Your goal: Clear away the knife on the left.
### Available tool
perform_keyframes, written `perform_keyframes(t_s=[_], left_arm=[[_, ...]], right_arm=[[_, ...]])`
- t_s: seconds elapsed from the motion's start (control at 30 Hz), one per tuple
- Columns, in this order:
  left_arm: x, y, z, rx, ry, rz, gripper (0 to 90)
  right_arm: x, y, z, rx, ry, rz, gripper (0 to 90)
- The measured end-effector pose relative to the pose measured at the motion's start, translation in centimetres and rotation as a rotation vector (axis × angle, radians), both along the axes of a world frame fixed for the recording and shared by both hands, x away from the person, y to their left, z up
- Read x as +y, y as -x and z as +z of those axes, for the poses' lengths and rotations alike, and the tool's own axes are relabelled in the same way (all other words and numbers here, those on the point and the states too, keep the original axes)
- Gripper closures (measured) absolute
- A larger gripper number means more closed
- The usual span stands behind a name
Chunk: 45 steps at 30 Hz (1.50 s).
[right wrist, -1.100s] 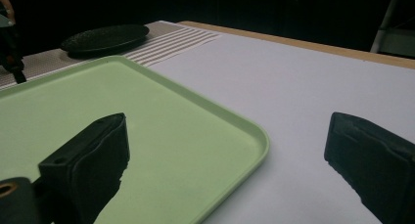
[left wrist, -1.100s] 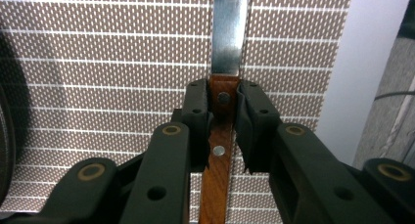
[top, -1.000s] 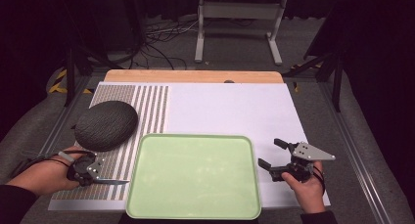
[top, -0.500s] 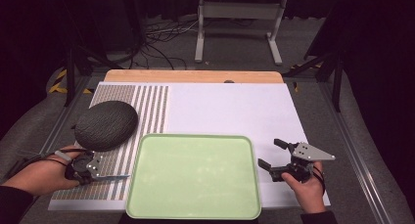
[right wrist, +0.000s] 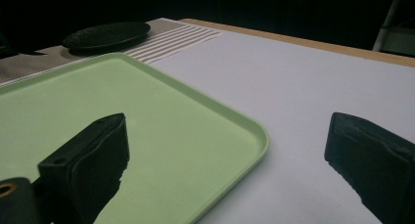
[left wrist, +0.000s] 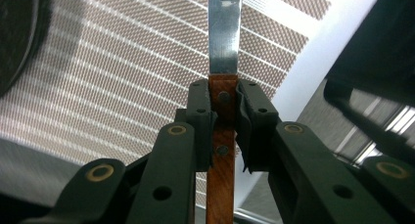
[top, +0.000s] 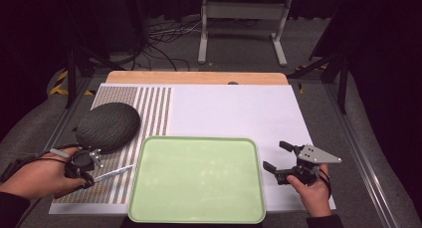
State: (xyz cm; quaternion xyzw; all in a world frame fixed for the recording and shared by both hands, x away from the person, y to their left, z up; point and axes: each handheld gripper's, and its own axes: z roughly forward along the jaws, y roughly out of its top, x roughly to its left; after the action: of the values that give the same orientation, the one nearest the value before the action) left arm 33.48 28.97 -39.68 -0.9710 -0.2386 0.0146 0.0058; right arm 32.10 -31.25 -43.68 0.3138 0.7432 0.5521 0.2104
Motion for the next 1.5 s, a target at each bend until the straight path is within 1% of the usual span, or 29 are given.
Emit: perform_keyframes(t_s=[0.03, 0.07, 0.1, 0.13, 0.17, 0.2, 0.23, 0.27, 0.3, 0.33, 0.37, 0.43, 0.47, 0.5, 0.53, 0.57, 0.67, 0.73, 0.8, 0.83, 0.87, 0.9, 0.93, 1.0, 1.17, 1.2, 1.3, 1.4, 1.5], left_arm=[[-0.1, 0.0, 0.1, 0.009, -0.004, 0.026, 77.8], [-0.1, 0.0, 0.1, 0.009, -0.004, 0.026, 77.7], [-0.3, -0.1, 0.4, 0.026, 0.01, 0.085, 77.8], [-0.4, -0.1, 0.6, 0.033, 0.022, 0.116, 77.8], [-0.5, -0.1, 0.9, 0.05, 0.04, 0.166, 77.8], [-0.5, -0.1, 0.9, 0.05, 0.04, 0.166, 77.7], [-0.6, -0.1, 1.3, 0.062, 0.058, 0.206, 77.7], [-0.6, -0.1, 1.3, 0.062, 0.058, 0.206, 77.8], [-0.7, -0.1, 1.5, 0.064, 0.07, 0.238, 77.8], [-0.8, -0.1, 1.7, 0.069, 0.077, 0.249, 77.7], [-0.9, 0.0, 1.9, 0.073, 0.094, 0.278, 77.7], [-1.0, 0.0, 2.2, 0.066, 0.113, 0.295, 77.7], [-1.0, 0.0, 2.3, 0.056, 0.118, 0.303, 77.7], [-1.1, 0.0, 2.5, 0.056, 0.124, 0.309, 77.7], [-1.1, 0.1, 2.6, 0.06, 0.138, 0.326, 77.7], [-1.1, 0.1, 2.6, 0.06, 0.138, 0.326, 77.7], [-1.3, 0.2, 2.8, 0.065, 0.165, 0.366, 77.7], [-1.5, 0.3, 2.9, 0.066, 0.177, 0.383, 77.8], [-1.9, 0.4, 3.0, 0.064, 0.195, 0.381, 77.7], [-2.1, 0.6, 2.9, 0.059, 0.202, 0.392, 77.7], [-2.3, 0.6, 2.9, 0.052, 0.205, 0.392, 77.7], [-2.5, 0.6, 2.9, 0.057, 0.212, 0.397, 77.7], [-2.8, 0.7, 2.9, 0.06, 0.231, 0.404, 77.7], [-3.2, 0.7, 2.9, 0.058, 0.247, 0.416, 77.7], [-4.2, 0.8, 3.1, 0.072, 0.26, 0.424, 77.7], [-4.6, 0.8, 3.1, 0.061, 0.257, 0.413, 77.7], [-5.1, 0.7, 3.1, 0.063, 0.275, 0.412, 77.7], [-5.6, 0.5, 2.9, 0.078, 0.287, 0.41, 77.7], [-5.9, 0.4, 2.8, 0.069, 0.285, 0.407, 77.7]], right_arm=[[0.0, 0.0, 0.0, 0.0, 0.001, -0.001, 3.7], [0.0, 0.0, 0.0, 0.0, 0.001, 0.0, 3.7], [0.0, 0.0, 0.0, -0.001, 0.002, -0.001, 3.7], [0.0, 0.0, 0.0, -0.002, 0.003, -0.001, 3.7], [0.0, 0.0, 0.0, 0.0, 0.003, 0.0, 3.7], [0.0, 0.0, 0.0, 0.0, 0.002, 0.0, 3.7], [0.0, 0.0, 0.0, 0.0, 0.001, 0.0, 3.7], [0.0, 0.0, 0.0, 0.0, 0.003, -0.001, 3.7], [0.0, 0.0, 0.0, 0.0, 0.003, -0.001, 3.7], [0.0, 0.0, 0.0, -0.002, 0.003, -0.002, 3.7], [0.0, 0.0, 0.0, -0.002, 0.001, -0.001, 3.7], [-0.1, 0.0, 0.0, 0.0, 0.0, -0.003, 3.7], [-0.1, 0.0, 0.0, 0.0, -0.001, -0.004, 3.7], [-0.1, 0.0, 0.0, -0.001, 0.0, -0.003, 3.7], [-0.1, 0.0, 0.0, -0.001, 0.0, -0.003, 3.7], [-0.1, 0.0, 0.0, -0.001, 0.0, -0.003, 3.7], [-0.1, 0.0, 0.0, -0.002, 0.003, -0.003, 3.7], [-0.1, 0.0, 0.0, -0.001, 0.003, -0.004, 3.7], [-0.1, 0.0, 0.0, -0.002, 0.004, -0.003, 3.7], [-0.1, 0.0, 0.0, -0.002, 0.005, -0.003, 3.7], [-0.1, 0.0, 0.0, -0.001, 0.006, -0.003, 3.7], [-0.1, 0.0, 0.0, -0.002, 0.006, -0.003, 3.7], [-0.1, 0.0, 0.0, -0.001, 0.005, -0.003, 3.7], [-0.1, 0.0, 0.0, -0.003, 0.006, -0.002, 3.7], [-0.1, 0.0, 0.0, -0.001, 0.006, -0.001, 3.7], [-0.2, 0.0, 0.0, -0.001, 0.006, 0.0, 3.7], [-0.2, 0.0, 0.0, -0.002, 0.006, -0.001, 3.7], [-0.3, 0.0, 0.0, -0.004, 0.007, -0.003, 3.7], [-0.4, 0.0, 0.0, -0.003, 0.005, -0.006, 3.7]])
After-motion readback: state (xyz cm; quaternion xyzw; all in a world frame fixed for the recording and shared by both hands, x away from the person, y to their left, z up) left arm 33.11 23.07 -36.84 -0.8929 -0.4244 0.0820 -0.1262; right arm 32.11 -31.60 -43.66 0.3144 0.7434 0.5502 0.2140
